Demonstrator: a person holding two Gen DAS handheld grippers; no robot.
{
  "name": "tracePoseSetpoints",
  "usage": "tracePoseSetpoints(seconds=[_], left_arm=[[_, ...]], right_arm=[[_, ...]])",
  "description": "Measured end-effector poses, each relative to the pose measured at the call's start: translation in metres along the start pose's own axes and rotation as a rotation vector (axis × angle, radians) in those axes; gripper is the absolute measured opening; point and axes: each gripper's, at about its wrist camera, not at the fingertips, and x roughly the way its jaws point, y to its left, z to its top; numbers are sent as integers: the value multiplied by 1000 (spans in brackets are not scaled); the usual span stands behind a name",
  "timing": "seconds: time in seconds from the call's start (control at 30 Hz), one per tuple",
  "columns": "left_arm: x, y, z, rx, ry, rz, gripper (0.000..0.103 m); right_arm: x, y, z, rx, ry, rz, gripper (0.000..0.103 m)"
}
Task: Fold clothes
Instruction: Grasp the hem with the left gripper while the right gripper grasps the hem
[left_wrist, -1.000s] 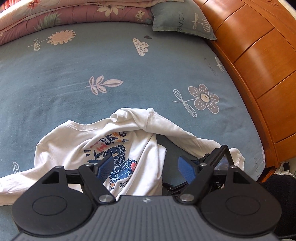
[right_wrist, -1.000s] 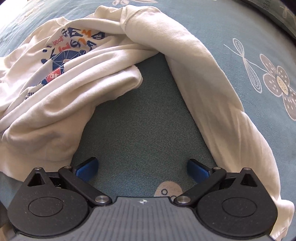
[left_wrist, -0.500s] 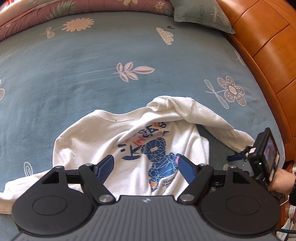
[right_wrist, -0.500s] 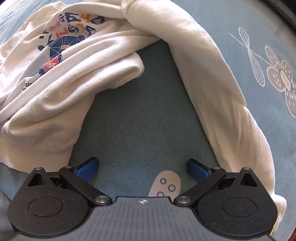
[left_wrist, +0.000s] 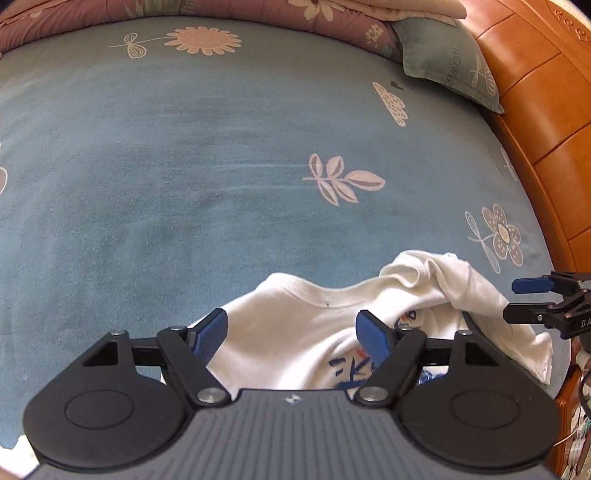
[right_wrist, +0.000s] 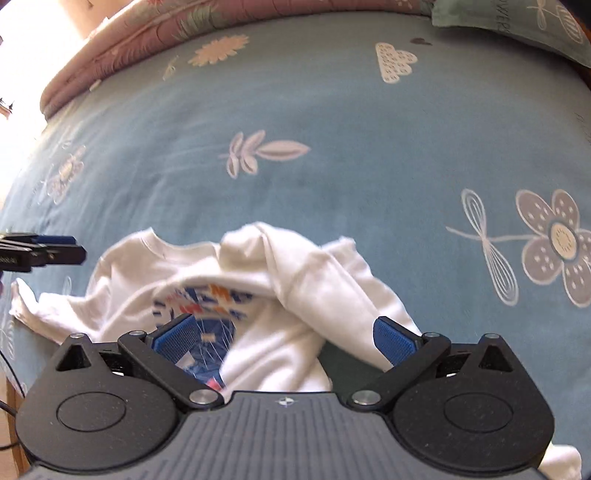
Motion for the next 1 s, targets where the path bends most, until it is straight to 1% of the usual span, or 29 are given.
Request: tracePoseSetpoints(seconds=[0.1,0.17,0.2,0.27,0.33,0.37,0.4,0.43,0.5,0.57,0.63,0.7,0.77,0.9,1.0], left_arm=[[17,17,13,-75,-21,-55,76],[25,22,18,-108,-40,-84,76],[28,23,19,-119,-50,-100,76],[33,26,18,-167,-76,-157,76],[36,30,15,-211,-91,-160,76],[38,33,13,-233,-99,-162,76],[39,35,12,-241,-101,-147,76],[40,37,10,-249,-104,-131,76],[40,41,8,-269,-103,-115,76],[39,46,5,-290,-104,-110,76],[38,49,4,-301,-107,-100,76],[38,51,2,-310,-109,-89,76],[37,51,0,-314,-107,-81,76],[37,46,-1,-287,-102,-71,76],[36,41,0,-244,-99,-63,76]], right_arm=[[32,6,27,15,-27,84,103],[59,6,44,15,-26,120,103],[72,6,51,15,-19,135,103],[95,7,60,11,17,157,103],[118,8,68,8,54,179,103],[128,7,69,25,93,195,103],[138,6,71,41,133,212,103],[143,5,70,65,166,255,103],[145,8,69,96,199,349,103],[138,14,68,86,194,412,103],[126,21,67,58,180,494,103],[120,28,63,42,209,571,103],[120,33,51,19,263,604,103],[131,32,9,15,387,567,103],[134,27,-23,7,408,519,103]])
